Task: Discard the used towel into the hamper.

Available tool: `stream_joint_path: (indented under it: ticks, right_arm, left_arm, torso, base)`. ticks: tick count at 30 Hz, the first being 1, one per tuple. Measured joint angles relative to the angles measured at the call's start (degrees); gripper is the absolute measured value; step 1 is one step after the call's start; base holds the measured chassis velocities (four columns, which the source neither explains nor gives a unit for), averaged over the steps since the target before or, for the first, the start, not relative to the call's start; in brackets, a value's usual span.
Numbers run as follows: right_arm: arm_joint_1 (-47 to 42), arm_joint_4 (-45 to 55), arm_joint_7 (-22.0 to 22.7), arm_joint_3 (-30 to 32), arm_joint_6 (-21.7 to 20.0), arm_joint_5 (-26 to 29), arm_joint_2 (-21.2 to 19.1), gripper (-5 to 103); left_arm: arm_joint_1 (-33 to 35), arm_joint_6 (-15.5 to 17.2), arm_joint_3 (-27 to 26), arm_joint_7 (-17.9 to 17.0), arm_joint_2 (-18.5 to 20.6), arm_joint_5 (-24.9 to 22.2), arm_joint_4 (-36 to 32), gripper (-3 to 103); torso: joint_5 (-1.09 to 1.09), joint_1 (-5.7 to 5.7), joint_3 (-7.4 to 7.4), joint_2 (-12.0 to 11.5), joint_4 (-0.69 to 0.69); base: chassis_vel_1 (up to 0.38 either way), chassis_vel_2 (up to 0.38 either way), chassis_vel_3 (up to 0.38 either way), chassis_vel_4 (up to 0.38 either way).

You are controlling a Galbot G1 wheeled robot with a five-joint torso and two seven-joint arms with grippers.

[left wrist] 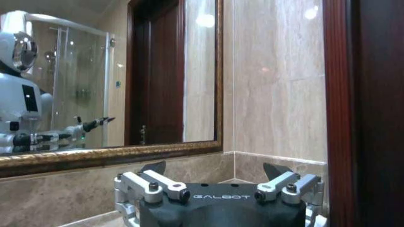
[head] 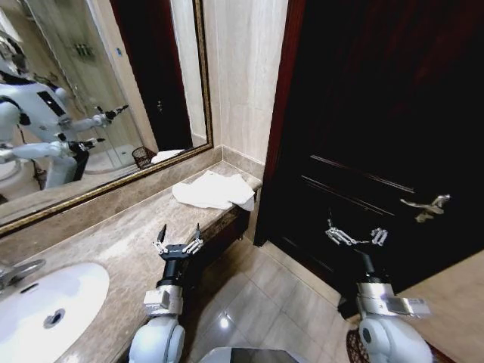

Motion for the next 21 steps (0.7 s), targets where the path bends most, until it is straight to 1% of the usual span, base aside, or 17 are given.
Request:
stream_joint_path:
  ticks: [2,4,6,7,8,9,10,12,13,14,15,16,17,21]
  right_arm:
    - [0.02,-0.04,0.00,0.02,0.00,-0.01,0.04,100]
    - [0.04,-0.25,0.06,-0.03,0.37,-0.01,0.13,100]
    - [0.14,-0.48,0.19,-0.16,1.11,0.05,0.10,100]
    - [0.31,-0.76,0.31,-0.27,1.92,0.16,0.05,100]
    - [0.38,-0.95,0.30,-0.27,2.53,0.24,-0.01,100]
    - [0.39,-1.12,0.19,-0.23,2.96,0.27,-0.06,100]
    - [0.39,-1.12,0.19,-0.23,2.96,0.27,-0.06,100]
    - [0.24,-1.58,-0.47,-0.15,3.59,0.40,-0.15,100]
    - [0.17,-1.82,-0.97,-0.15,3.86,0.45,-0.17,100]
    - [0.17,-1.82,-0.97,-0.15,3.86,0.45,-0.17,100]
    - [0.07,-2.15,-1.69,-0.15,4.20,0.47,-0.19,100]
    - [-0.15,-2.45,-2.20,-0.13,4.52,0.48,-0.19,100]
    - [-0.15,-2.45,-2.20,-0.13,4.52,0.48,-0.19,100]
    - [-0.51,-3.03,-2.66,0.16,4.86,0.51,-0.46,100]
  left_arm:
    - [0.00,0.00,-0.02,-0.02,0.00,-0.10,0.04,100]
    - [-0.14,0.11,-0.07,-0.05,0.01,-0.48,0.21,100]
    - [-0.21,0.22,-0.10,-0.06,0.00,-0.68,0.29,100]
    - [-0.31,0.47,-0.16,-0.09,-0.01,-0.88,0.41,100]
    - [-0.46,0.90,-0.25,-0.13,-0.01,-1.15,0.57,100]
    - [-0.62,1.61,-0.39,-0.18,0.00,-1.53,0.78,100]
    - [-0.62,1.61,-0.39,-0.18,0.00,-1.53,0.78,100]
    - [-1.37,3.82,-0.73,-0.56,-0.01,-3.48,1.47,100]
    - [-1.69,4.47,-0.87,-0.67,0.00,-4.56,1.92,100]
    - [-1.69,4.47,-0.87,-0.67,0.00,-4.56,1.92,100]
    - [-2.06,5.21,-1.03,-0.82,0.01,-5.63,2.50,100]
    - [-2.49,5.99,-1.16,-0.90,0.01,-6.34,3.08,100]
    - [-2.49,5.99,-1.16,-0.90,0.01,-6.34,3.08,100]
    - [-4.79,9.17,-1.23,-0.95,0.00,-8.16,5.43,100]
  torso:
    - [0.04,0.00,0.00,0.00,0.01]
    - [-0.04,0.06,0.02,-0.02,-0.04]
    - [-0.02,0.05,0.02,-0.02,-0.03]
    - [0.05,0.04,0.01,-0.02,0.00]
    - [0.04,0.05,0.02,-0.02,0.00]
    - [-0.04,0.07,0.02,-0.03,0.00]
    - [-0.04,0.07,0.02,-0.03,0.00]
    - [0.04,0.06,0.02,-0.03,0.00]
    - [0.01,0.04,0.02,-0.03,-0.04]
    - [0.01,0.04,0.02,-0.03,-0.04]
    - [-0.03,0.02,0.01,-0.02,-0.04]
    - [0.00,0.00,0.00,-0.01,-0.02]
    - [0.00,0.00,0.00,-0.01,-0.02]
    - [0.01,-0.03,-0.01,0.01,-0.01]
  base:
    - [-0.207,0.196,0.220,-0.201]
    - [-0.202,0.177,0.209,-0.217]
    - [-0.209,0.168,0.186,-0.178]
    - [-0.147,0.213,0.186,-0.178]
    - [-0.147,0.213,0.184,-0.130]
    - [-0.107,0.127,0.184,-0.067]
    - [-0.107,0.127,0.184,-0.067]
    - [-0.076,0.112,0.022,-0.038]
    - [-0.041,0.057,-0.012,-0.021]
    - [-0.041,0.057,-0.012,-0.021]
    - [0.000,0.000,0.000,0.000]
    - [0.000,0.000,0.000,0.000]
    - [0.000,0.000,0.000,0.000]
    - [0.047,-0.032,-0.031,0.036]
